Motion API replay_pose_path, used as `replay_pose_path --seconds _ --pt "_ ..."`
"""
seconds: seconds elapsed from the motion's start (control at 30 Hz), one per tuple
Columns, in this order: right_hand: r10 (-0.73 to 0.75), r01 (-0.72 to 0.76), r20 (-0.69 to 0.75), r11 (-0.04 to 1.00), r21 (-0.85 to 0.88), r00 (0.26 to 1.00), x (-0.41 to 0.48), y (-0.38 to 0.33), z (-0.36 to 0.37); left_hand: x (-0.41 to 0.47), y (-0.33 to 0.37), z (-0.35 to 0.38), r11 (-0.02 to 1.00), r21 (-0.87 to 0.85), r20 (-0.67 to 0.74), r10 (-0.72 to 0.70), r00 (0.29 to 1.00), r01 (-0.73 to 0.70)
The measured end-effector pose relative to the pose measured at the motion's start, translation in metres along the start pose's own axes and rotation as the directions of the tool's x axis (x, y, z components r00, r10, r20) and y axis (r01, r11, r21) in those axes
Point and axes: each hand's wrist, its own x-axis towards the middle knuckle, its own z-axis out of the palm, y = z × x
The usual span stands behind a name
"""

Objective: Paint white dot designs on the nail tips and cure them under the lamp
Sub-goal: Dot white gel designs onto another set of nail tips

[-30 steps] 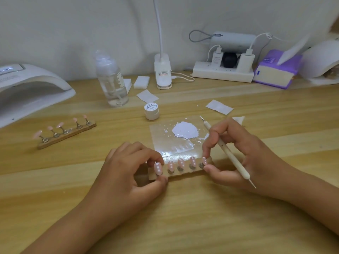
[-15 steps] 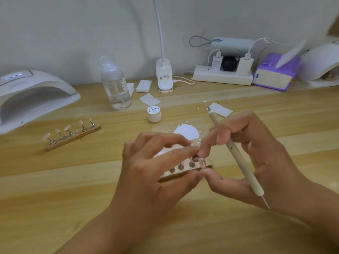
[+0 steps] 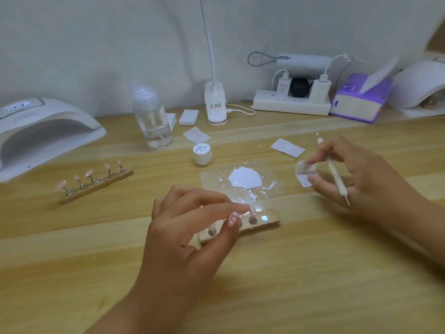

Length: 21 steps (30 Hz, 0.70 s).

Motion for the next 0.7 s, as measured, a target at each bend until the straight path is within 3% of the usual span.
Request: replay_pose_path --seconds 0.1,0.23,0.4,0.53,0.6,0.7 --pt "-0.017 0.015 0.071 1.000 0.027 0.997 -0.001 0.009 0.007 0.001 -0.003 -0.001 0.999 -0.035 -0.029 -0.038 0.999 0.037" --pt "-0.035 0.038 -0.054 0.998 0.046 0.998 0.002 0.009 0.010 0.000 -0.004 0.000 0.995 -0.085 -0.030 -0.062 0.998 0.059" --pt "-0.067 0.070 0.075 0.997 -0.033 0.995 0.007 0.015 0.012 0.000 -0.006 0.002 0.994 -0.093 -0.017 -0.066 0.998 0.064" --pt "-0.126 0.126 0.005 0.990 -0.071 0.992 0.004 0.016 0.016 0.000 -0.006 0.002 0.993 -0.099 -0.026 -0.072 0.997 0.069" --pt "-0.100 0.100 -0.030 0.995 -0.014 0.995 0.001 0.015 0.017 -0.001 -0.006 0.002 0.992 -0.105 -0.031 -0.076 0.997 0.072" --pt "-0.085 0.112 -0.125 0.969 0.221 0.988 -0.002 -0.007 0.015 0.000 -0.005 0.002 0.992 -0.111 -0.030 -0.071 0.997 0.067"
